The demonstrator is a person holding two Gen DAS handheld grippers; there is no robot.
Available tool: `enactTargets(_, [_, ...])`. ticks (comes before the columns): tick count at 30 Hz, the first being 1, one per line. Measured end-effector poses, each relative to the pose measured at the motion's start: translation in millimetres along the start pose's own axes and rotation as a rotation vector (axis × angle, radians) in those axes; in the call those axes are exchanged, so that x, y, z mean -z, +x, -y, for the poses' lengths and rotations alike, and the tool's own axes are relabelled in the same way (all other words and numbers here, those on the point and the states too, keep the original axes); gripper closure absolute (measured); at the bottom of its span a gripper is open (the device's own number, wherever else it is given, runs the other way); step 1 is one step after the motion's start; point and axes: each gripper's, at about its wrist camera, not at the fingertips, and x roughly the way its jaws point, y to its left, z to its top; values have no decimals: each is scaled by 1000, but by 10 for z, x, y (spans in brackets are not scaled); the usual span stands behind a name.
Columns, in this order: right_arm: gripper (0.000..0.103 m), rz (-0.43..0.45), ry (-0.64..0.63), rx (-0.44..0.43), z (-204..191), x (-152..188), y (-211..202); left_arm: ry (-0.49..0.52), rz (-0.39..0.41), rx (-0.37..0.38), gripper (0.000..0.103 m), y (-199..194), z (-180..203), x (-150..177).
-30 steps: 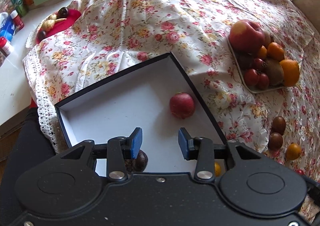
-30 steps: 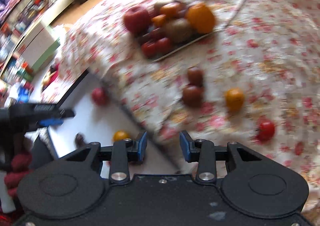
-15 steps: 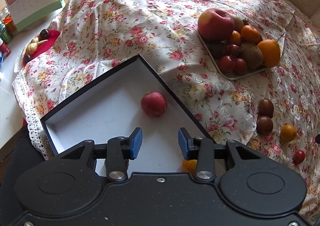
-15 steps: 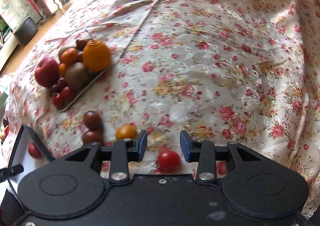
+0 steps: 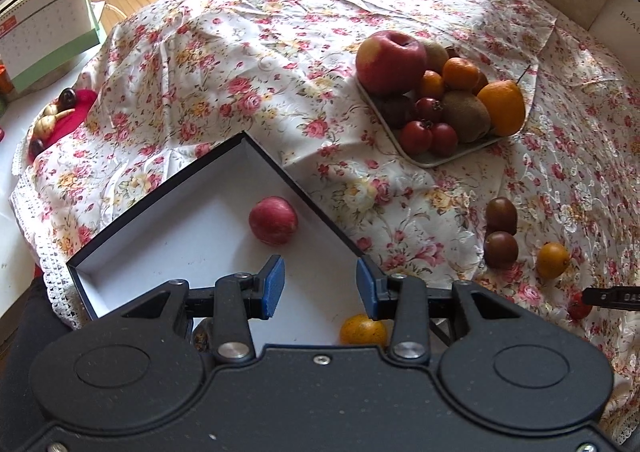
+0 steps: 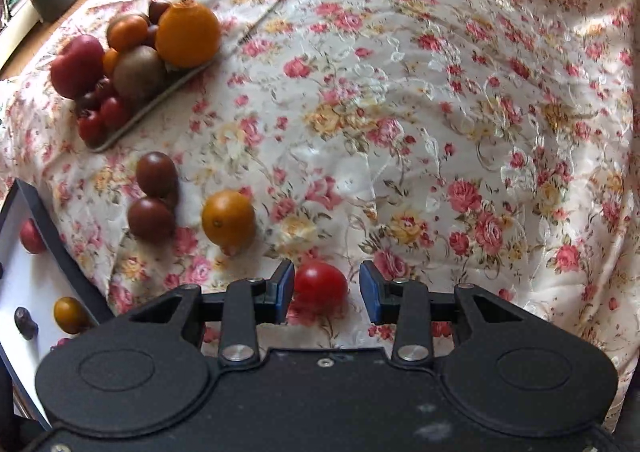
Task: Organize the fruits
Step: 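Close the right tool on a red tomato while the left tool grasps a dark brown plum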
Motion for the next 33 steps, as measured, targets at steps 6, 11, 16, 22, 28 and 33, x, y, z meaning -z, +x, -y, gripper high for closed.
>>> enactTargets(6, [64, -51, -3, -22, -18, 28, 169, 28, 11, 37, 55, -29, 94, 13])
enactTargets(11, [68, -66, -4, -41, -36, 53, 247, 76, 7, 55, 55, -10, 260, 24])
enactTargets(16, [68, -16, 23, -61, 39, 5, 95, 132, 4, 81, 55, 35, 554, 28])
enactTargets(22, [68, 38, 91, -136, 249, -49, -127, 189, -10, 128, 55, 203, 1068, -8])
enactTargets(28, [68, 47, 131, -168, 436, -92, -152, 202, -52, 153, 55, 471, 1453, -35])
enactTargets(33, [68, 48, 155, -175, 497, -97, -116, 212, -74, 134, 55, 620, 1620, -26])
